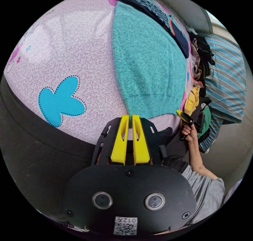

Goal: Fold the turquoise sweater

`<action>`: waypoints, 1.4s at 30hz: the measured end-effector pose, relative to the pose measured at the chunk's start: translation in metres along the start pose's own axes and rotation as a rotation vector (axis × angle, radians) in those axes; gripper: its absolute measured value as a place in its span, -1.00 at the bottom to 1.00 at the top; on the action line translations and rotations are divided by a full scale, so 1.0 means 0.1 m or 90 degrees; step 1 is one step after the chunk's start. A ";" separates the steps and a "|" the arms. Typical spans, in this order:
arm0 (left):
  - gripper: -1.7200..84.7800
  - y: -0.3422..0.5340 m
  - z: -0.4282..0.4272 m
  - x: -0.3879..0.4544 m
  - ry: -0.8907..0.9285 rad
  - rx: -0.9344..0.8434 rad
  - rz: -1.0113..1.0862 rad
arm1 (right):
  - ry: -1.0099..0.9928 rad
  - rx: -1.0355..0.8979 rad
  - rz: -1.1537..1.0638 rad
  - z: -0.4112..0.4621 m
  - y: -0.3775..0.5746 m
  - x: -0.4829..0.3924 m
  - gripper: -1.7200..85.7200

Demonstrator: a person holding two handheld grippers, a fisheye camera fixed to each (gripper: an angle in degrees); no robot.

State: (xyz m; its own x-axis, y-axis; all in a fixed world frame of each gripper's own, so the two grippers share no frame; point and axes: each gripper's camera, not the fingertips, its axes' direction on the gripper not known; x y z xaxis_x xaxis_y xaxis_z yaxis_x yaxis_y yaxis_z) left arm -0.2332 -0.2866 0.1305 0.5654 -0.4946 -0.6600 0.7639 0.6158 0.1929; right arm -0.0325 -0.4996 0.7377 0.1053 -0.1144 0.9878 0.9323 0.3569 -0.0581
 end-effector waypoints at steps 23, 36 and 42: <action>-0.96 1.20 -0.94 -0.50 0.184 0.176 0.160 | -0.159 0.108 -0.129 -1.21 0.57 0.31 -0.98; -0.95 1.92 -1.20 -0.74 0.223 0.182 0.223 | -0.220 0.110 -0.197 -1.64 1.12 0.57 -0.98; -0.95 2.25 -1.17 -0.90 0.278 0.172 0.214 | -0.276 0.107 -0.220 -1.80 1.39 0.74 -0.98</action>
State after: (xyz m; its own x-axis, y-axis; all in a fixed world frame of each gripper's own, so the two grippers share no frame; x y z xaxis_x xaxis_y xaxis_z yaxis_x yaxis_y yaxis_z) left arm -0.1490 -0.0317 0.1481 0.6532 0.0312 -0.7565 0.6502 0.4888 0.5816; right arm 0.1678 -0.6256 0.7769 -0.3800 0.1269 0.9162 0.8157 0.5130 0.2673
